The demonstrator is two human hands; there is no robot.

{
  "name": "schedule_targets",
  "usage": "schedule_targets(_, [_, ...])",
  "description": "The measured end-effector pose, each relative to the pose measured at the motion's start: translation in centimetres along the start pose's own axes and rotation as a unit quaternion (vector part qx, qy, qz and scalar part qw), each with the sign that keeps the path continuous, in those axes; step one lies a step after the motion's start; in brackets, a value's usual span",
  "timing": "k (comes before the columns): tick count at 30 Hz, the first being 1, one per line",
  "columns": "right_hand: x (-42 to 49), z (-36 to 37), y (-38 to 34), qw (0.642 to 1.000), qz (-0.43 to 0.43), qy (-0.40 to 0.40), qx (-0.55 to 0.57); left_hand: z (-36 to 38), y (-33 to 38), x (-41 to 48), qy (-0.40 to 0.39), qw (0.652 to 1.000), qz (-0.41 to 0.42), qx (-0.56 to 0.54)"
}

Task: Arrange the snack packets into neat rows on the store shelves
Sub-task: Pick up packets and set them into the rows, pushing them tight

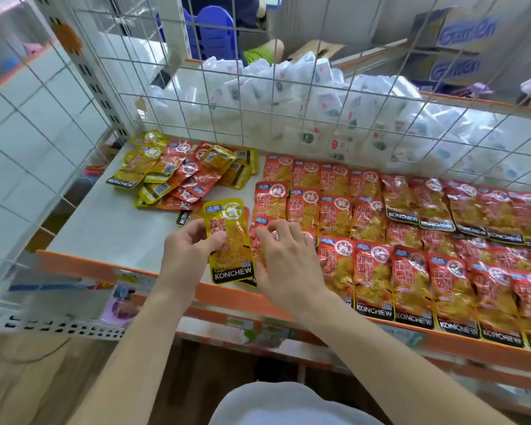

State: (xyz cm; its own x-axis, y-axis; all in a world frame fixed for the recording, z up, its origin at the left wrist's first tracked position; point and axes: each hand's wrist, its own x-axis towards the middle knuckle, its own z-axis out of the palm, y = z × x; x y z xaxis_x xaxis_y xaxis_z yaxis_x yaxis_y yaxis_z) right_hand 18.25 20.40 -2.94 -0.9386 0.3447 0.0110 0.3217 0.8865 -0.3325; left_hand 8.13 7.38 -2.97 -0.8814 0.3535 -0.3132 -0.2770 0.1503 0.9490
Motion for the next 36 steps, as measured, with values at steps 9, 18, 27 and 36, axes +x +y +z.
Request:
schedule_targets(9, [-0.2, 0.1, 1.3, 0.994, -0.033, -0.105, -0.009, -1.5, -0.3, 0.3, -0.031, 0.999, -0.017, 0.007])
schedule_targets(18, [-3.0, -2.9, 4.6, 0.992, -0.005, 0.081, 0.101, 1.7, 0.1, -0.4, -0.065, 0.998, -0.004, 0.021])
schedule_targets(27, [-11.9, -8.4, 14.5, 0.975, 0.090, 0.169, 0.110, 15.1, 1.9, -6.1, -0.164, 0.982, 0.056, 0.079])
schedule_targets(36, [-26.5, -14.6, 27.2, 0.958, 0.179, 0.211, 0.077, 32.0, 0.2, -17.0, -0.233, 0.966, 0.074, 0.086])
